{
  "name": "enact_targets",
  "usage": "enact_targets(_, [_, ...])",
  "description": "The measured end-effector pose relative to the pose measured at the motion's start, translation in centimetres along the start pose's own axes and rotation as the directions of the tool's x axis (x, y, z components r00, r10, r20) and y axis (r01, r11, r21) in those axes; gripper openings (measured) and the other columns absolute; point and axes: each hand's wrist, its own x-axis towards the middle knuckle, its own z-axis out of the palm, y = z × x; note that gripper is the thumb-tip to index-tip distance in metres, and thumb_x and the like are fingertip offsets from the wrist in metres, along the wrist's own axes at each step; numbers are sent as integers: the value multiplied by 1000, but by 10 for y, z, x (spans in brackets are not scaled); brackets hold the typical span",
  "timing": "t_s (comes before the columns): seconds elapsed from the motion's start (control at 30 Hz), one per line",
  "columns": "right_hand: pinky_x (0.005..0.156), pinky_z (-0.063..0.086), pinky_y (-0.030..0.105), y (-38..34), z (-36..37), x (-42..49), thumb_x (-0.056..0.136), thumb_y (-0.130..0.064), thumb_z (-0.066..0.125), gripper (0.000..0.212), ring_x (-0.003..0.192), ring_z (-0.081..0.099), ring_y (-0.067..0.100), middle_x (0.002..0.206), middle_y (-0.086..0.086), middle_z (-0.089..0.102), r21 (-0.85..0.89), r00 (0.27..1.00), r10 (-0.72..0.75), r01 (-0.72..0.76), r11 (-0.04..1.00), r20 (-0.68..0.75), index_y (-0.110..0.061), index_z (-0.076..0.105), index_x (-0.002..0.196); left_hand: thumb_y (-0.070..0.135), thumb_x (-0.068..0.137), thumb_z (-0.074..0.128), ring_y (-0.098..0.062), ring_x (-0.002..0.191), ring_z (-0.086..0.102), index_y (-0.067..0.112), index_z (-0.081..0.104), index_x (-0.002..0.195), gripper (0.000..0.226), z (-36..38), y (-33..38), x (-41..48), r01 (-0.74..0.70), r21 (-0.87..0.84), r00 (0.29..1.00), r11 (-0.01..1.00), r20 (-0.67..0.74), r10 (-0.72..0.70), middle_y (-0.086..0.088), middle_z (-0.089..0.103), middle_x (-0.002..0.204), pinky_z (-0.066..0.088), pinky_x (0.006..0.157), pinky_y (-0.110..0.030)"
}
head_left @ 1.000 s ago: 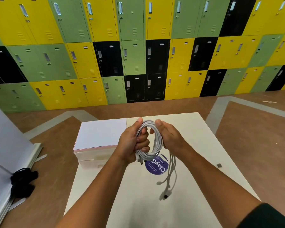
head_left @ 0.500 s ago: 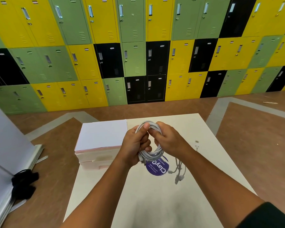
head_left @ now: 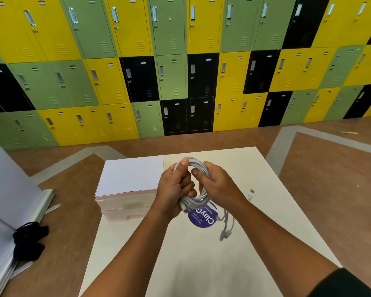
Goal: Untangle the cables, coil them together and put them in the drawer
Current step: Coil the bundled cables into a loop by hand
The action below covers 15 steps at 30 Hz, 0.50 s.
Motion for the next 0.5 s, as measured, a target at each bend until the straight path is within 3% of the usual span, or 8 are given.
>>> enact_targets(0.2, [61, 50, 45, 0, -1, 0, 101, -44, 47, 33, 63, 61, 25, 68, 9, 63, -111, 997, -48, 42, 993, -57, -14, 54, 87, 41, 89, 61, -11, 46, 36, 12, 51, 73, 34, 2, -1, -1, -29, 4, 999, 1000, -30, 30, 0, 35, 56, 41, 44, -25])
enact_targets(0.37, [54, 46, 28, 3, -2, -3, 102, -39, 50, 29, 58, 58, 12, 70, 7, 64, -61, 997, -50, 46, 997, -55, -14, 55, 89, 32, 96, 60, -10, 44, 29, 14, 62, 77, 26, 5, 1, -1, -50, 61, 995, 997, -85, 55, 0, 32, 55, 31, 41, -21])
enact_targets(0.5, [63, 52, 34, 6, -9, 1, 97, -38, 59, 23, 67, 62, 16, 76, 7, 66, 61, 995, -43, 38, 997, 93, -15, 61, 95, 31, 100, 56, -10, 46, 27, 21, 59, 68, 34, 4, 8, -2, -42, 141, 997, 989, -58, 51, 2, 31, 56, 27, 41, -21])
